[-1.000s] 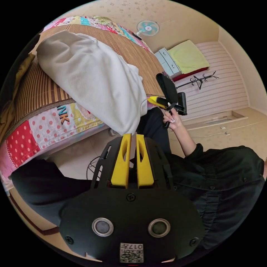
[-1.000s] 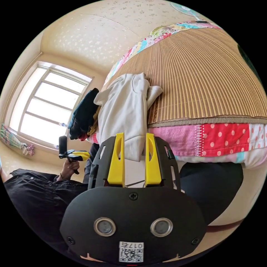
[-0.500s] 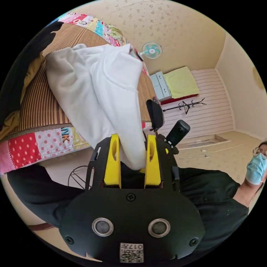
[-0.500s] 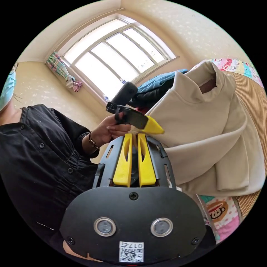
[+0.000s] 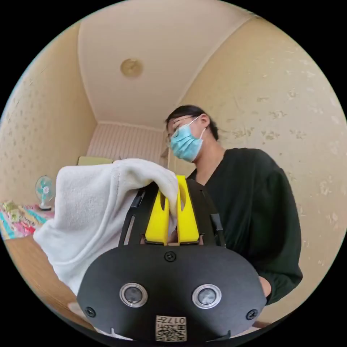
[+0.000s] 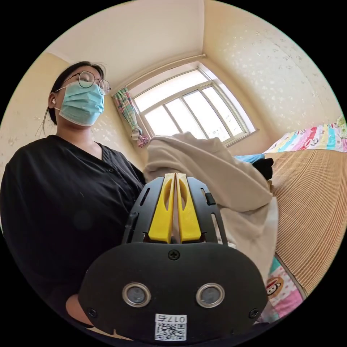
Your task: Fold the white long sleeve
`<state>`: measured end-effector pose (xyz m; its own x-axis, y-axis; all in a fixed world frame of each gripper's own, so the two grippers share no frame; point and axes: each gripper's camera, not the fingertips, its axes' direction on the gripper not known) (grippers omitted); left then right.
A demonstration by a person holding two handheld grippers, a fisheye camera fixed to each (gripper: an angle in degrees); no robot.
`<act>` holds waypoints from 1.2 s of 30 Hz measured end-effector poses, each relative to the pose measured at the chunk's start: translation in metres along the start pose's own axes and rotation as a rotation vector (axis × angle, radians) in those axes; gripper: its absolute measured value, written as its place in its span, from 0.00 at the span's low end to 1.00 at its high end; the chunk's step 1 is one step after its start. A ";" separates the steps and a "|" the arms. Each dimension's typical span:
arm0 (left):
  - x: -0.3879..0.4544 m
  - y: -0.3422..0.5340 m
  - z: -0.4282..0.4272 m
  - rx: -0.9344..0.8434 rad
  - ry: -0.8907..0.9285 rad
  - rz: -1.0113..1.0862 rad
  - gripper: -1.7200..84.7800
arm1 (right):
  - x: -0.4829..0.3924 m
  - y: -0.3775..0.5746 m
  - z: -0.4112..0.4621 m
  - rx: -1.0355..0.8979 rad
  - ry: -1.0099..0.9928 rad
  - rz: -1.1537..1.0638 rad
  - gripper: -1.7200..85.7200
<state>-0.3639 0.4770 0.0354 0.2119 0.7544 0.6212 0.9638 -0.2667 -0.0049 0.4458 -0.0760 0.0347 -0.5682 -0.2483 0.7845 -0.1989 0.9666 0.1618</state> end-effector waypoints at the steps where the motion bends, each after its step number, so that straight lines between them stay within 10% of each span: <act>1: 0.003 -0.003 -0.013 0.106 0.171 0.071 0.02 | 0.006 -0.003 -0.009 0.018 0.016 0.015 0.04; 9: -0.035 0.052 -0.018 0.575 0.584 0.021 0.02 | 0.099 0.042 0.017 -0.064 0.150 0.302 0.14; 14: -0.036 0.033 -0.007 0.497 0.591 -0.084 0.02 | 0.148 0.081 0.050 -0.084 -0.238 0.395 0.12; 22: 0.029 -0.031 -0.048 0.303 0.363 0.007 0.02 | 0.096 0.043 -0.083 0.268 0.139 0.230 0.05; 29: -0.044 0.021 0.026 0.411 0.599 -0.031 0.02 | 0.128 0.037 -0.003 0.075 -0.039 0.305 0.18; 36: -0.121 0.073 0.077 0.390 0.579 -0.179 0.02 | 0.129 0.075 0.130 -0.231 -0.434 0.204 0.08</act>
<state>-0.3070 0.4126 -0.1008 0.0297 0.2981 0.9541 0.9862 0.1469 -0.0766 0.2538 -0.0435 0.0697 -0.8651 -0.0099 0.5015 0.1036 0.9747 0.1980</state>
